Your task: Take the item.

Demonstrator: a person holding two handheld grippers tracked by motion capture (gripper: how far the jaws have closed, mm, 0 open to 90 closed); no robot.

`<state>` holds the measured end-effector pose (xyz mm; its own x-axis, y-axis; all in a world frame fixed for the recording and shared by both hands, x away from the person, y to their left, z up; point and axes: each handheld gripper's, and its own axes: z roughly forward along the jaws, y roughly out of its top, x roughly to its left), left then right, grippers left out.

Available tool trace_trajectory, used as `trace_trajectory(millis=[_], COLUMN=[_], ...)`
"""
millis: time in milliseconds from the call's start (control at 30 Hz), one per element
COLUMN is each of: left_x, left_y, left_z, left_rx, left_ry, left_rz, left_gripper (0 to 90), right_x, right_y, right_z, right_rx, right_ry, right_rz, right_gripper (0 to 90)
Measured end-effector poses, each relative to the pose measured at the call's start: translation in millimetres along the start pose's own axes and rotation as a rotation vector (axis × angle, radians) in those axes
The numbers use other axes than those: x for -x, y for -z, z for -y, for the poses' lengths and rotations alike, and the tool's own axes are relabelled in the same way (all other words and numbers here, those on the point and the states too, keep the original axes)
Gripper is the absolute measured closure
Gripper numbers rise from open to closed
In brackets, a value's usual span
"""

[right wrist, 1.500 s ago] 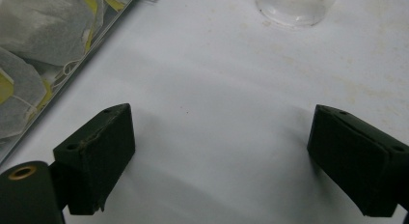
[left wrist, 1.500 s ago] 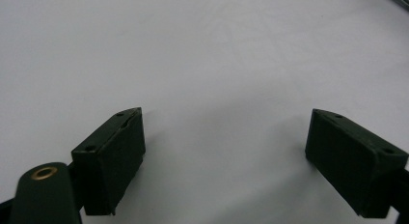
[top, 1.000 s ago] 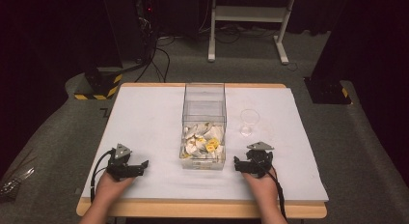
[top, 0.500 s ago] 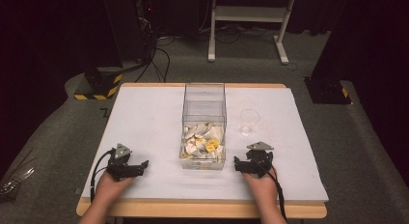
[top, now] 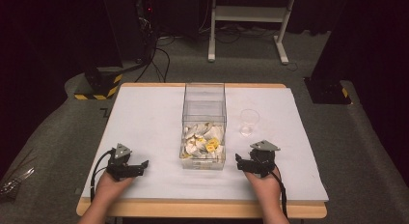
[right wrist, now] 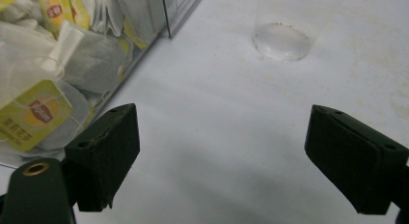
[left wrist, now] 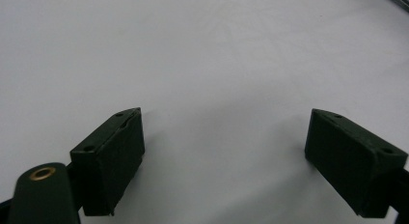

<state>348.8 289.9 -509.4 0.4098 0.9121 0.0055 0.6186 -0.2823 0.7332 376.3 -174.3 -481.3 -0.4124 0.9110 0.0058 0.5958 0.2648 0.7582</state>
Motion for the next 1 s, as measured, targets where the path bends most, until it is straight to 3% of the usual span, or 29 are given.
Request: trace_trajectory(millis=[500, 1000], left_x=[0.0, 0.2], left_y=[0.0, -0.1], left_z=[0.0, 0.0], left_rx=[0.001, 0.001], left_ry=[-0.001, 0.001], left_rz=[0.0, 0.0], left_gripper=[14.2, 14.2], right_x=[0.7, -7.2], right_y=[13.3, 23.8], right_z=[-6.8, -14.7], right_rx=[0.041, 0.097], right_ry=[0.019, 0.047], right_rz=[-0.016, -0.046], right_gripper=[12.8, 14.4])
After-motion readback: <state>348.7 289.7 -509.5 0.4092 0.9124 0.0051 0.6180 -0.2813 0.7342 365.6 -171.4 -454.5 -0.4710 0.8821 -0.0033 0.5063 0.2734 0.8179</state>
